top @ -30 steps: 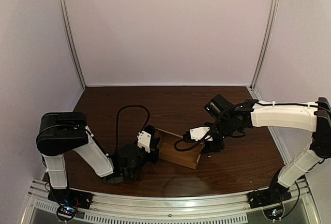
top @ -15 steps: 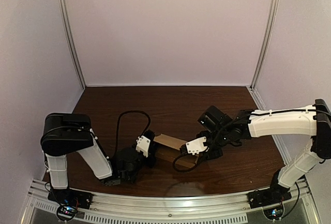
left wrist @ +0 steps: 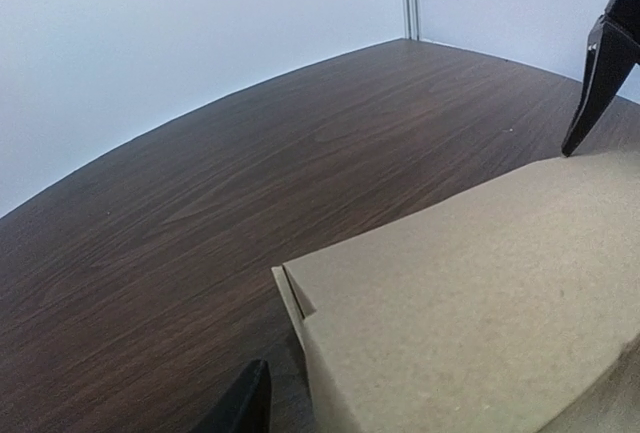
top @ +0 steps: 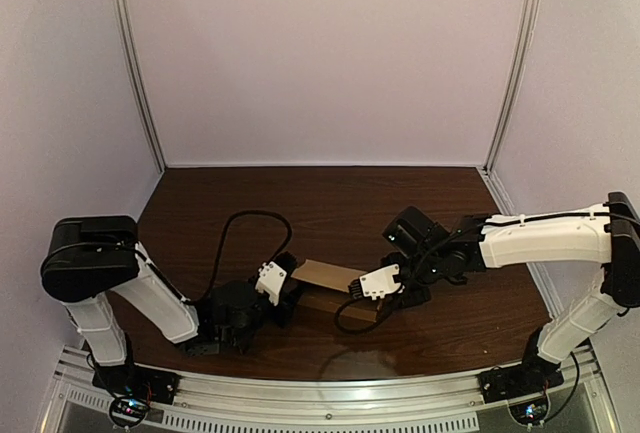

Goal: Fold the paper box

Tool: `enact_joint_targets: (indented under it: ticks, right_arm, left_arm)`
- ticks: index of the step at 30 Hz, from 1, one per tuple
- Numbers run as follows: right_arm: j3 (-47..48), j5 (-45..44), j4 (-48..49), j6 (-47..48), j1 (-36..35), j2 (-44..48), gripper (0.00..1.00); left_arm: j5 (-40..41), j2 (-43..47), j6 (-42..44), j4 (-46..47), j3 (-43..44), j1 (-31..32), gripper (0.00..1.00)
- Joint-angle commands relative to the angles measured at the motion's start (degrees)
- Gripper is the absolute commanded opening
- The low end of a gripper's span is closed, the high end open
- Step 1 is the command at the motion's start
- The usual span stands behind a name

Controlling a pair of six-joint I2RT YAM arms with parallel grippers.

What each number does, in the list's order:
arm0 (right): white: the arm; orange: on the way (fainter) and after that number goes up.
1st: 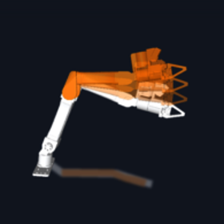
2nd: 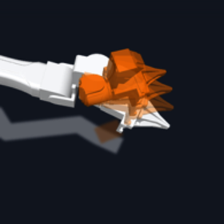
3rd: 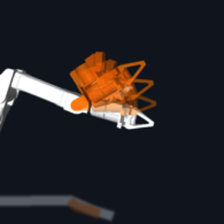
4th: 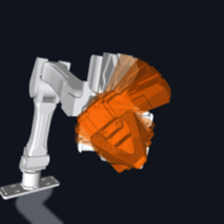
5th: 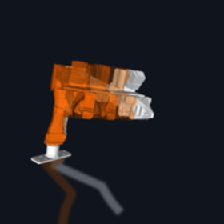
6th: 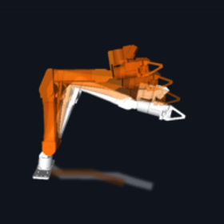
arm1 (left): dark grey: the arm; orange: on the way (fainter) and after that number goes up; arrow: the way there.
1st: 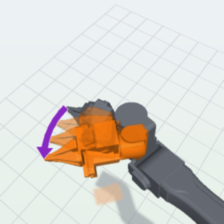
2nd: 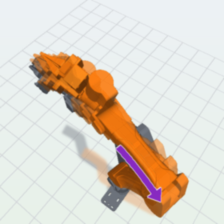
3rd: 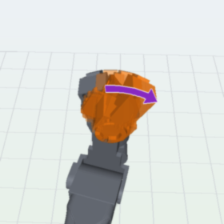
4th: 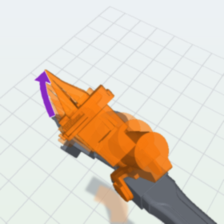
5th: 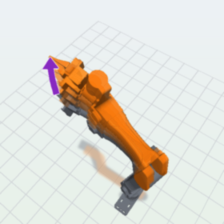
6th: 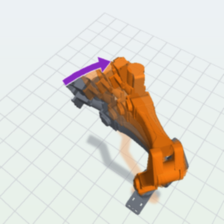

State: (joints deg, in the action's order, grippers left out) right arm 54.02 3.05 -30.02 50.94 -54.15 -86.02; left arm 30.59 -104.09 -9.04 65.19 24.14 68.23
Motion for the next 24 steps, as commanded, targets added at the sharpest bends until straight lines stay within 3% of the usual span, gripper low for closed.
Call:
enact_joint_targets:
  ticks: [1, 6, 16, 21, 24]
  right_arm:
    - [-1.5, -2.8, 1.0, 0.7, -0.6, 0.8, 0.60]
    - [-1.6, -2.8, 1.2, 0.7, -0.7, 0.8, 0.60]
    - [-2.3, -5.0, 2.2, 1.1, -0.9, 0.6, 0.60]
    - [-3.5, -7.5, 3.6, 1.7, -1.8, 0.7, 0.60]
    - [-4.4, -9.4, 4.9, 2.5, -3.0, 0.5, 0.60]
  left_arm:
    - [-3.4, 5.4, 1.3, -10.0, 0.4, 0.2, 0.46]
    - [-8.9, 14.8, 1.7, -30.4, 2.8, 0.2, 0.54]
    - [-18.7, 30.4, -2.2, -60.8, 3.7, 0.9, 0.57]
    - [-16.1, 44.8, -3.4, -75.9, 9.2, 0.9, 0.53]
    - [-10.7, 46.6, -2.9, -79.1, 14.9, 0.9, 0.50]
